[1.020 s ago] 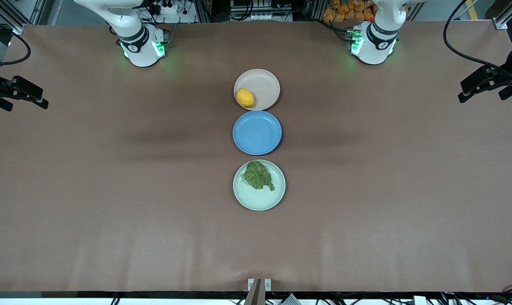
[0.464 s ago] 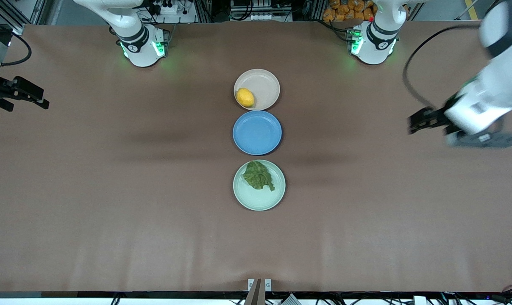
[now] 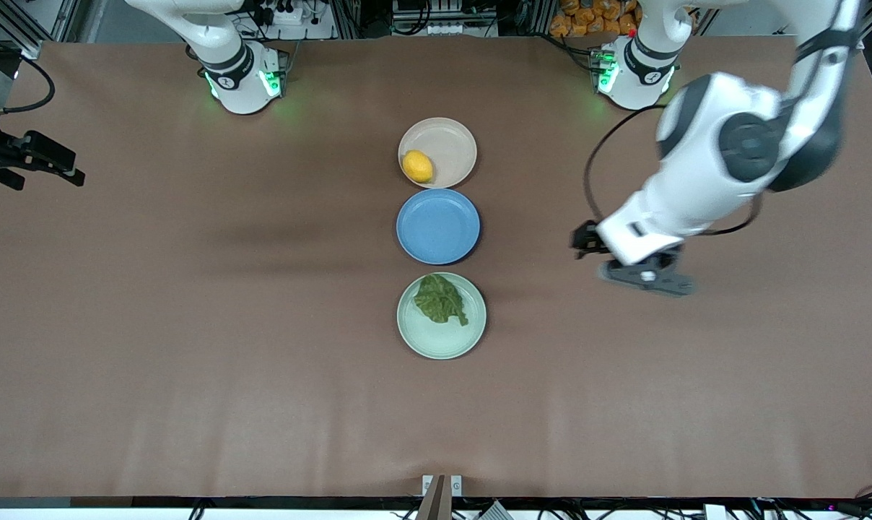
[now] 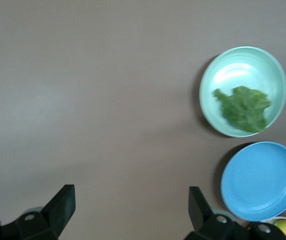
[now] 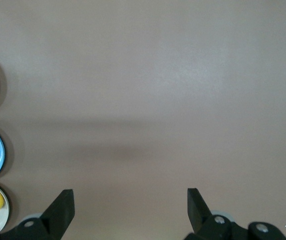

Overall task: Pick lemon and lettuce from plates
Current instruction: 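Reach the left gripper down over the lettuce on the green plate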

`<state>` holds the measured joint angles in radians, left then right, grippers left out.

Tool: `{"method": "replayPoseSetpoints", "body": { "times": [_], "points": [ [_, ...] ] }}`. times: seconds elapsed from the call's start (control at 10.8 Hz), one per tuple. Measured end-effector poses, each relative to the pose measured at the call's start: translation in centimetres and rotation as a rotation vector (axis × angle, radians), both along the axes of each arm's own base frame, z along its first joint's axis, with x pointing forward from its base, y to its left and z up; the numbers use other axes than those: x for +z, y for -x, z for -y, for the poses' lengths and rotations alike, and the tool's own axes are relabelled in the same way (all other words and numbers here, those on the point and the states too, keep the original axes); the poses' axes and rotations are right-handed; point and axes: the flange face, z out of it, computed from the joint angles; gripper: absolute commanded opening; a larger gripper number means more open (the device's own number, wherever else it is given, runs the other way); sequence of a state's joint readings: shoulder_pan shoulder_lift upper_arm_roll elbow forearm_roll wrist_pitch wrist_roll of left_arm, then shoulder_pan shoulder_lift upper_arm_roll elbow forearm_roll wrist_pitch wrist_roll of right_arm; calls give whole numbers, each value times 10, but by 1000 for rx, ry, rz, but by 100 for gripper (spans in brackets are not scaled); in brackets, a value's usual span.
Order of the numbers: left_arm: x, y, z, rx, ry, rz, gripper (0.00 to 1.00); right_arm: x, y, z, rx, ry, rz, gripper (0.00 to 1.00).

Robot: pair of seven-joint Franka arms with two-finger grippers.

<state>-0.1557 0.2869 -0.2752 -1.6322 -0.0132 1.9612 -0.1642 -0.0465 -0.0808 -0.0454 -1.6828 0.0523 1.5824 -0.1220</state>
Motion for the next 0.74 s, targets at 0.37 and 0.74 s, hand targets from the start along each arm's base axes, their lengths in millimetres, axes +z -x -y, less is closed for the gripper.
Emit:
{"method": "replayPoseSetpoints", "body": {
  "times": [0.37, 0.74],
  "points": [
    [-65, 1, 85, -96, 84, 88, 100, -1, 0, 0, 0, 0, -2, 100],
    [-133, 5, 137, -144, 154, 158, 100, -1, 0, 0, 1, 0, 0, 100]
  ]
}}
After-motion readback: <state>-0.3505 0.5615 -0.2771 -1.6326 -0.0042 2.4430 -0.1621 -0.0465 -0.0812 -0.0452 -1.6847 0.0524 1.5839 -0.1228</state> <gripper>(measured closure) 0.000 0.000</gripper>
